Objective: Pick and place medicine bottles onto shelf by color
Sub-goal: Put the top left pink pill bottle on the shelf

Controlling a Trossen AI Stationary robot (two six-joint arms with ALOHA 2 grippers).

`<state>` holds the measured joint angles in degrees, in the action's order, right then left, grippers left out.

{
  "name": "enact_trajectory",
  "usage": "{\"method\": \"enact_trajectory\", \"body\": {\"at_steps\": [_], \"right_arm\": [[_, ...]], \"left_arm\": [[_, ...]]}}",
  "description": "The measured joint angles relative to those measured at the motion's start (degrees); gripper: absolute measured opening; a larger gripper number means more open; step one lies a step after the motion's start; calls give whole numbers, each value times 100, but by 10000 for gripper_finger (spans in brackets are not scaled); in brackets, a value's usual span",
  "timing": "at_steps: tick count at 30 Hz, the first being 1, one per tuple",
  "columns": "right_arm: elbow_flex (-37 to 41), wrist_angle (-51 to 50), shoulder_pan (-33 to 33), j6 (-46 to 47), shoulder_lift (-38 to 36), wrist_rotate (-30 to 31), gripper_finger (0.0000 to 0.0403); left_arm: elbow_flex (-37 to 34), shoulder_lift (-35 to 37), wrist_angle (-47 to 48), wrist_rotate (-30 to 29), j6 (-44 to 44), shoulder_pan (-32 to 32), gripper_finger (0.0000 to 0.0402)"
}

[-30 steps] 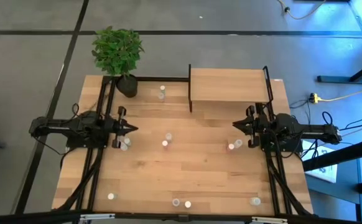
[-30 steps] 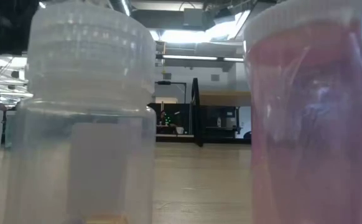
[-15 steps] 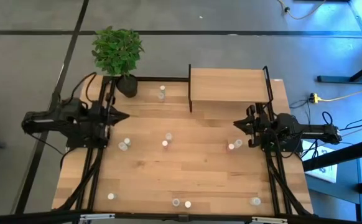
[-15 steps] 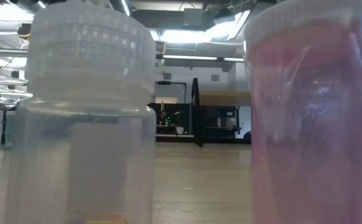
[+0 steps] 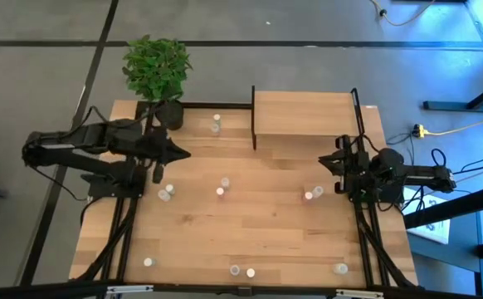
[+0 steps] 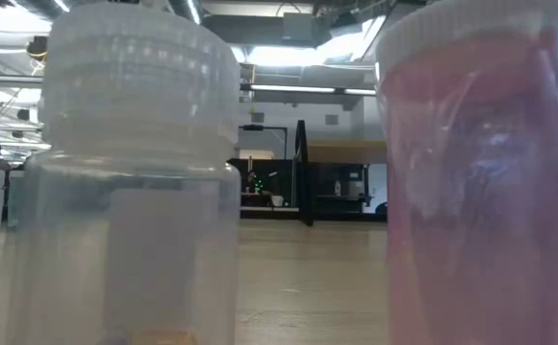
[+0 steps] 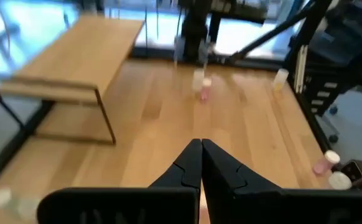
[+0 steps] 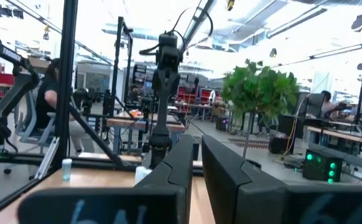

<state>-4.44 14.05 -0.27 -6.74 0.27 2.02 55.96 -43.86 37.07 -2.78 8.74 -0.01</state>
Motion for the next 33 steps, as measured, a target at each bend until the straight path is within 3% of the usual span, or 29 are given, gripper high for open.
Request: {"method": "enact_trajectory", "body": {"at_steps": [7,13,21,27,33], "right_arm": [[-682,-772,0,53,232,-4,39],[-1564,-1589,0,472,1048,-12,39],[-2693,-2930,2,1015,2502,-6,39],[-3132,-3720,0,1535,3084,247,39],[-3113,-3611,2,1106,3137,-764,39]], "left_arm": [[728,-700,1198,58,290,-2,0],[787,-806,1613,95,332,-66,0],[787,-806,1793,206,917,-278,0],[787,-806,1671,244,920,-391,0],[787,-806,1463,199,920,-391,0]]}}
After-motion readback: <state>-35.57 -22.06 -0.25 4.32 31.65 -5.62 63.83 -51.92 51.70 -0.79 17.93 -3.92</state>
